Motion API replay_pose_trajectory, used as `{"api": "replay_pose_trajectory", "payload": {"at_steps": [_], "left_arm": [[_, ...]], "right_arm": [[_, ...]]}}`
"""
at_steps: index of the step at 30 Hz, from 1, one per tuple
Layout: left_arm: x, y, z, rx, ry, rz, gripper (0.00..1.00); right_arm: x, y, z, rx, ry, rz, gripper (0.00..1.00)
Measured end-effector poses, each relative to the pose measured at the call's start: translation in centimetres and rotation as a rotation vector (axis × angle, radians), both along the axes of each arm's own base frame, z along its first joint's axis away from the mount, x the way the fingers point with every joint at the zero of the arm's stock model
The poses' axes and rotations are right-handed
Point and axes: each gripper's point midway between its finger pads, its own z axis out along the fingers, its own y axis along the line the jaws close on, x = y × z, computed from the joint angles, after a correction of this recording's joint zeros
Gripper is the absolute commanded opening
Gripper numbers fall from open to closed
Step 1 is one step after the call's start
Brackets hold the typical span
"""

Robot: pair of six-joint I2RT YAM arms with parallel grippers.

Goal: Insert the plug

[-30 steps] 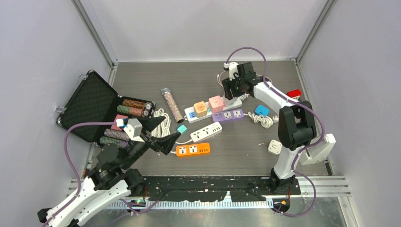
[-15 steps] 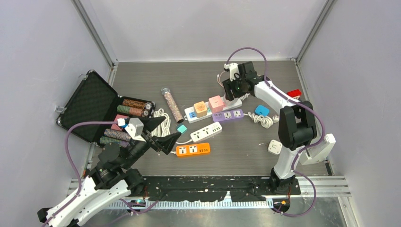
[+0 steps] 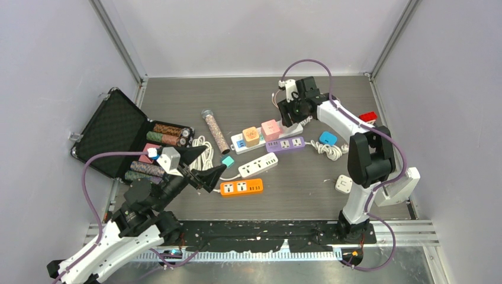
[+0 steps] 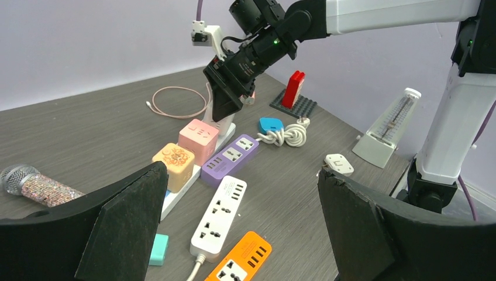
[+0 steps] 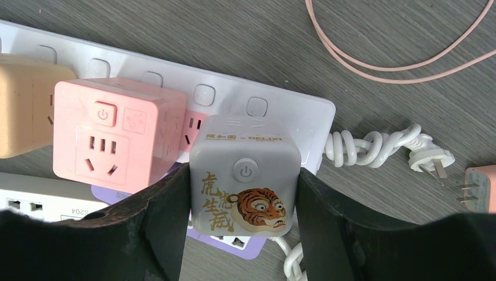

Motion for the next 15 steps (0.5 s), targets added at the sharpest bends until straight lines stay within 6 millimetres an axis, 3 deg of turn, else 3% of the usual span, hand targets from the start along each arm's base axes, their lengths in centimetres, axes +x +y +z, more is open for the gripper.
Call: {"api": "replay_pose_trajectory", "payload": {"at_steps": [15], "left_arm": [[0.21, 0.04, -0.18, 0.005, 0.006, 0.011, 1.00]], "right_arm": [[0.08, 0.17, -0.08, -0.088, -0.005, -0.004, 0.05]]}}
